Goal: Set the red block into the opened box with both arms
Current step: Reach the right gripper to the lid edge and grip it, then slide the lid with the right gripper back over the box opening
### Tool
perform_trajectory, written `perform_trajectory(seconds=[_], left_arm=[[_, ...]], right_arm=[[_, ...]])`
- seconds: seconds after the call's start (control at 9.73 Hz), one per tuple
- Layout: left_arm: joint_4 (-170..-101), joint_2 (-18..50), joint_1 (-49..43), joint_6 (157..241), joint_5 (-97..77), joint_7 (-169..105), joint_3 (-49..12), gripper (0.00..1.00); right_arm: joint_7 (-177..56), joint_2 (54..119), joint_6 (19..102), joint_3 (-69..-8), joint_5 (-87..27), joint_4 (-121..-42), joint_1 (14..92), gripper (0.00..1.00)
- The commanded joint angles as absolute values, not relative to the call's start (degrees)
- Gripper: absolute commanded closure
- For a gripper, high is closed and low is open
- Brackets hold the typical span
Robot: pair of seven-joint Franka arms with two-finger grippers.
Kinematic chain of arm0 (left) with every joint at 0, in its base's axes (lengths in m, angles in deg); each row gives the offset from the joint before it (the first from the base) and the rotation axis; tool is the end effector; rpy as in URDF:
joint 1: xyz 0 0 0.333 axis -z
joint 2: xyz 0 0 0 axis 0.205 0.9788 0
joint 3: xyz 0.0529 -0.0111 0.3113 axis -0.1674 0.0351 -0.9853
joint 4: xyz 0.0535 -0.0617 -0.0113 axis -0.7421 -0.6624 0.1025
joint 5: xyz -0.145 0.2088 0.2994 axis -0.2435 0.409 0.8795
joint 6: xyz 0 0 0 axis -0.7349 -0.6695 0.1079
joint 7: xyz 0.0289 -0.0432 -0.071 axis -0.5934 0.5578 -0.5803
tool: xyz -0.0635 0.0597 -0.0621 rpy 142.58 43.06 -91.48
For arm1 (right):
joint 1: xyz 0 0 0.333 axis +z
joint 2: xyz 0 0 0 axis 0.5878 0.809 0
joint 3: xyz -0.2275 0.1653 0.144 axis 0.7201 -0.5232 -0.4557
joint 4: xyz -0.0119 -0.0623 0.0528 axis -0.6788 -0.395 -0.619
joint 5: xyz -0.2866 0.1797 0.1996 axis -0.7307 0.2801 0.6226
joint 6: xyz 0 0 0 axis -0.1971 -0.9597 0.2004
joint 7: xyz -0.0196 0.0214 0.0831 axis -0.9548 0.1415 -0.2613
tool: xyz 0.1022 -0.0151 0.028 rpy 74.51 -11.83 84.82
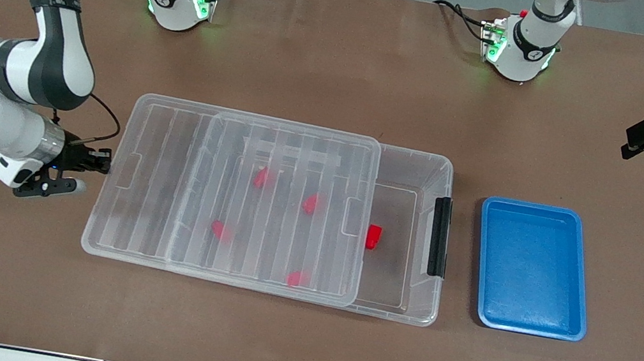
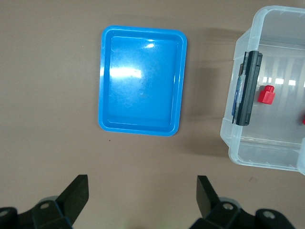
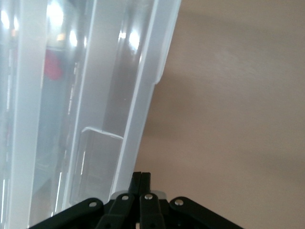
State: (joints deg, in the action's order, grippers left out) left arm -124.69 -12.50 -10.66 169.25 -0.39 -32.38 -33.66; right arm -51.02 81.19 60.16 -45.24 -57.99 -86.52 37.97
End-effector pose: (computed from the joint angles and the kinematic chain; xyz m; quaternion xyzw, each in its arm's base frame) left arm 0.5337 -0.0408 0.6541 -0.9997 -0.0231 -0.0081 0.0028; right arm 0.6214 0.0428 0.3590 -0.9887 -0.1169 0.0506 0.0787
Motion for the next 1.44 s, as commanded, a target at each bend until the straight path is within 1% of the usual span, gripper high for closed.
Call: perform_trajectory(seconds=[0.0, 0.31, 0.51, 0.93, 1.03, 1.13, 1.34], left_arm=[[-127.0, -13.1, -13.4, 168.9, -0.6, -31.4, -30.5, 0.00], [-127.2, -13.1, -18.0, 169.1, -0.9, -31.4, -25.6, 0.00], [-127.0, -12.9, -18.2, 169.1, -0.9, -31.5, -25.0, 0.00], [-127.0, -12.5, -18.1, 169.2, 0.0, -31.3, -25.0, 0.00], [-127.0, -12.6, -18.0, 169.2, 0.0, -31.3, -25.0, 0.00], [-127.1, -12.7, -18.0, 169.2, 0.0, -31.3, -24.9, 0.00], [-127.0, -12.8, -17.9, 169.2, 0.0, -31.3, -24.9, 0.00]], right_arm=[[-51.3, 81.5, 61.0, -45.6, -54.5, -86.7, 40.4, 1.00], [-52.9, 82.0, 61.8, -45.6, -53.6, -86.0, 43.6, 1.00], [-54.7, 82.9, 61.9, -45.6, -53.6, -85.0, 45.3, 1.00], [-54.7, 83.0, 62.1, -45.6, -53.6, -84.9, 46.1, 1.00], [-54.7, 82.9, 61.4, -45.6, -53.7, -84.1, 45.2, 0.64], [-54.7, 82.6, 60.7, -45.3, -54.1, -83.2, 44.4, 0.01], [-61.7, 77.8, 54.1, -44.1, -56.7, -80.5, 40.9, 0.00]])
